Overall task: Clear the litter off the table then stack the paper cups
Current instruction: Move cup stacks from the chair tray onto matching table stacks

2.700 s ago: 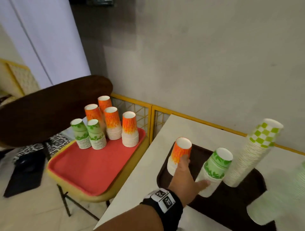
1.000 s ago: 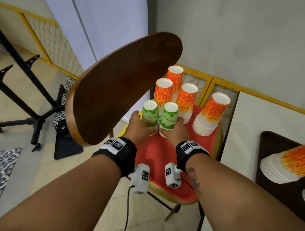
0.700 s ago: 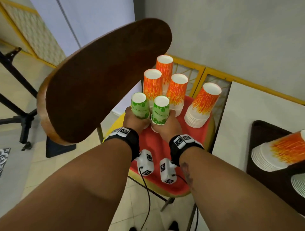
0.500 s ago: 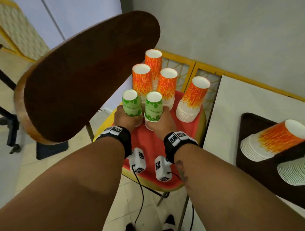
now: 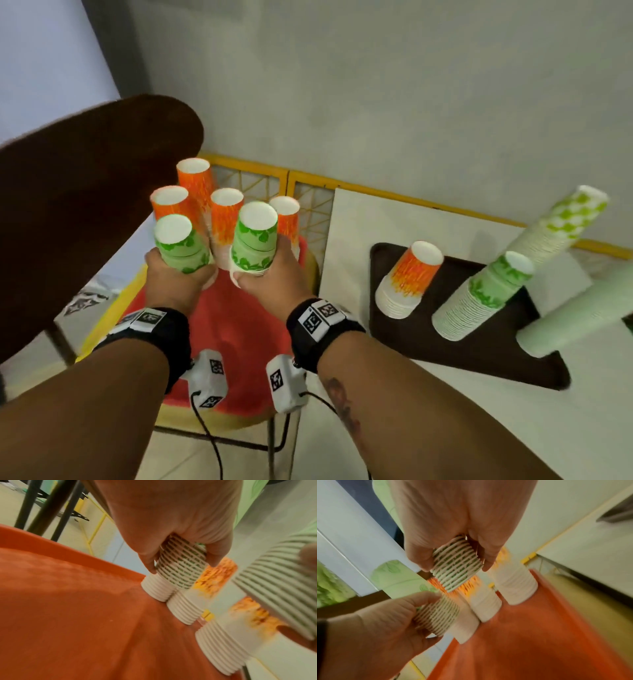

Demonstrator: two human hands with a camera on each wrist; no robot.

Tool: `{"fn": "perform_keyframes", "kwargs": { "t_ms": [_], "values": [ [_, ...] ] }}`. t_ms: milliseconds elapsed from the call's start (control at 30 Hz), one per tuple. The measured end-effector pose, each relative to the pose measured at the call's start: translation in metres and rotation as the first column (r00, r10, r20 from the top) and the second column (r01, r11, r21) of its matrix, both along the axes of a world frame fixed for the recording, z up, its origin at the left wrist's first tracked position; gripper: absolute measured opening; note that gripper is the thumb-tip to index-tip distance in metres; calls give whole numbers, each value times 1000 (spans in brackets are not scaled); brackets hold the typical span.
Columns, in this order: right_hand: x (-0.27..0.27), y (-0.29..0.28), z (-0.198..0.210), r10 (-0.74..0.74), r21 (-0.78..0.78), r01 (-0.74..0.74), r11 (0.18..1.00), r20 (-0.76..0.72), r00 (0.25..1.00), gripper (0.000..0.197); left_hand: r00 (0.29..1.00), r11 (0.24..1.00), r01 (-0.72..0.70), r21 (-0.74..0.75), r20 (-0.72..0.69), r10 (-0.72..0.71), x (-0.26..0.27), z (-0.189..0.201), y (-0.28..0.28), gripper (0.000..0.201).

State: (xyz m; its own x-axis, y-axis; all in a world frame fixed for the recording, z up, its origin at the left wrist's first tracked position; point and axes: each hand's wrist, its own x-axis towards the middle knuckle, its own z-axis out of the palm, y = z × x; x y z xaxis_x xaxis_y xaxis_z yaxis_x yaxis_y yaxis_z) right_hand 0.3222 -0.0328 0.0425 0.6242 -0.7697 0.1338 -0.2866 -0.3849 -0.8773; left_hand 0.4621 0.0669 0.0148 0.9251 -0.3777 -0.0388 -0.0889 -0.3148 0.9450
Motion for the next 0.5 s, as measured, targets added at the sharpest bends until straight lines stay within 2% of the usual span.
{"fn": "perform_keyframes", "kwargs": {
  "t_ms": [300, 500],
  "values": [
    [-139, -68, 105, -131, -166, 168, 972, 212, 969, 71, 985, 989, 92, -120, 159, -73, -99, 63, -75, 79],
    [-256, -128, 144, -237, -289, 300, 909, 234, 943, 69, 973, 947, 189, -261, 179, -145, -202, 112, -156, 70]
  ]
}}
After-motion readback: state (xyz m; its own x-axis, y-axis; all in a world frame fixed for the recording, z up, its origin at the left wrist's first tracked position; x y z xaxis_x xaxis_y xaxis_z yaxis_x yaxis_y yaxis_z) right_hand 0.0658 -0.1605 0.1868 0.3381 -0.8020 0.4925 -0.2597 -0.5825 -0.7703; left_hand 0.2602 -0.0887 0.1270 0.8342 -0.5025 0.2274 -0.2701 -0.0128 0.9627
